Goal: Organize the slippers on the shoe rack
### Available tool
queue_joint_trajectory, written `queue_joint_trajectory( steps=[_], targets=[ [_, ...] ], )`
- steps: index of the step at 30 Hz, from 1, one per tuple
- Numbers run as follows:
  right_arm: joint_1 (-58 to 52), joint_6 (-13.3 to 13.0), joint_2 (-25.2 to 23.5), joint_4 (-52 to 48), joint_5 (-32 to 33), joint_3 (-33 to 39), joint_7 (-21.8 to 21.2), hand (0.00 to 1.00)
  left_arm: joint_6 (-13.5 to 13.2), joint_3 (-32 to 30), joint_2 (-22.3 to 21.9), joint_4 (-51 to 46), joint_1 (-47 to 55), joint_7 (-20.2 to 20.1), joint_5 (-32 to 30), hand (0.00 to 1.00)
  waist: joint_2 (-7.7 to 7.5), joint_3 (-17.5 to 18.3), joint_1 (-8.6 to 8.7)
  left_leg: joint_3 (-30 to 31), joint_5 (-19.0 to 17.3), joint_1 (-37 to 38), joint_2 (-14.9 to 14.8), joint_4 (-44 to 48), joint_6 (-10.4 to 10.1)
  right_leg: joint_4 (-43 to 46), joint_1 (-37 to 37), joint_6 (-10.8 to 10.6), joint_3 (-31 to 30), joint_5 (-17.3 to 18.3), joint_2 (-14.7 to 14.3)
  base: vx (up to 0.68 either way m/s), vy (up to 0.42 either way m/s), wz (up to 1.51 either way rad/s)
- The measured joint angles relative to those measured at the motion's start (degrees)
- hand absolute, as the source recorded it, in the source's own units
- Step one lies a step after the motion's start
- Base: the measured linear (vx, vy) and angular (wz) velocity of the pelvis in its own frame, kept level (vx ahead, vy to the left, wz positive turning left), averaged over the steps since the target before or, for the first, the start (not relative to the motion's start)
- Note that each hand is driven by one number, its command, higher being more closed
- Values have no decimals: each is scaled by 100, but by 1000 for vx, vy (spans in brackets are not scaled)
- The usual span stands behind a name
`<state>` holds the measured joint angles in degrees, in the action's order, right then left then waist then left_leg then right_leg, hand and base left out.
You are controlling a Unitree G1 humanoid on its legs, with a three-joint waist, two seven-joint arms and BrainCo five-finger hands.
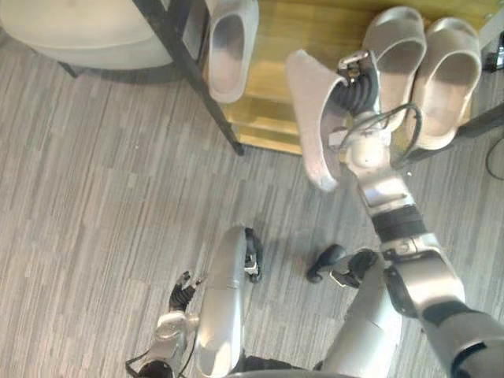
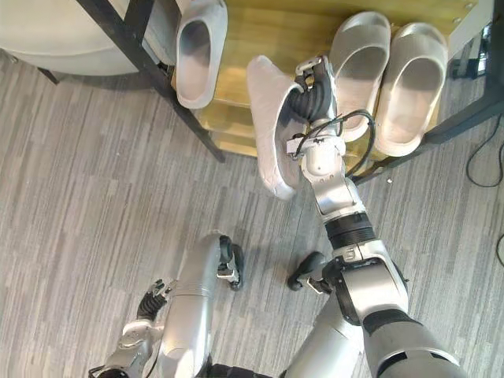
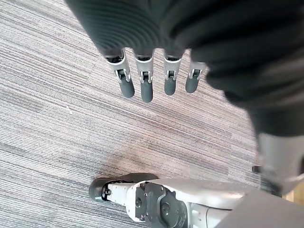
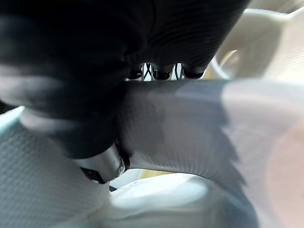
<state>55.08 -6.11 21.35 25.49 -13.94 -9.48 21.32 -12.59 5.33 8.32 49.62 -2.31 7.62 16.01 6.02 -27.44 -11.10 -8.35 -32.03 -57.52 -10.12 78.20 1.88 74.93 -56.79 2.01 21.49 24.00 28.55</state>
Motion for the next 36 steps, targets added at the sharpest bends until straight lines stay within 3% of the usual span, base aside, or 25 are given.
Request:
queue_joint_trajectory(
  steps=[3,13,21,36],
  targets=[
    [200,87,62,77,-191,-6,61,100,-20,-53,-47,-68,-60,2,49,0,-2,-5,-93,33,1,-80,40,14,-1,39,-36,30,46,18,61,16,16,11],
    [1034,311,452,1224,-401,-40,299,100,-75,-212,-161,-174,-153,8,208,0,-2,-5,-176,132,16,-324,174,37,-5,87,-133,16,179,61,223,9,9,9],
    [1730,425,862,1959,-417,-535,410,100,-96,-214,-208,-179,-246,9,337,0,-2,-5,-210,182,91,-533,286,-11,2,88,-230,-10,277,76,348,-5,2,8],
    [2720,502,1062,2566,-466,-1244,711,100,-129,-218,-261,-173,-526,3,575,0,-13,-83,-301,295,380,-764,374,-387,-127,-125,-344,38,531,50,390,-12,-14,6]
  ],
)
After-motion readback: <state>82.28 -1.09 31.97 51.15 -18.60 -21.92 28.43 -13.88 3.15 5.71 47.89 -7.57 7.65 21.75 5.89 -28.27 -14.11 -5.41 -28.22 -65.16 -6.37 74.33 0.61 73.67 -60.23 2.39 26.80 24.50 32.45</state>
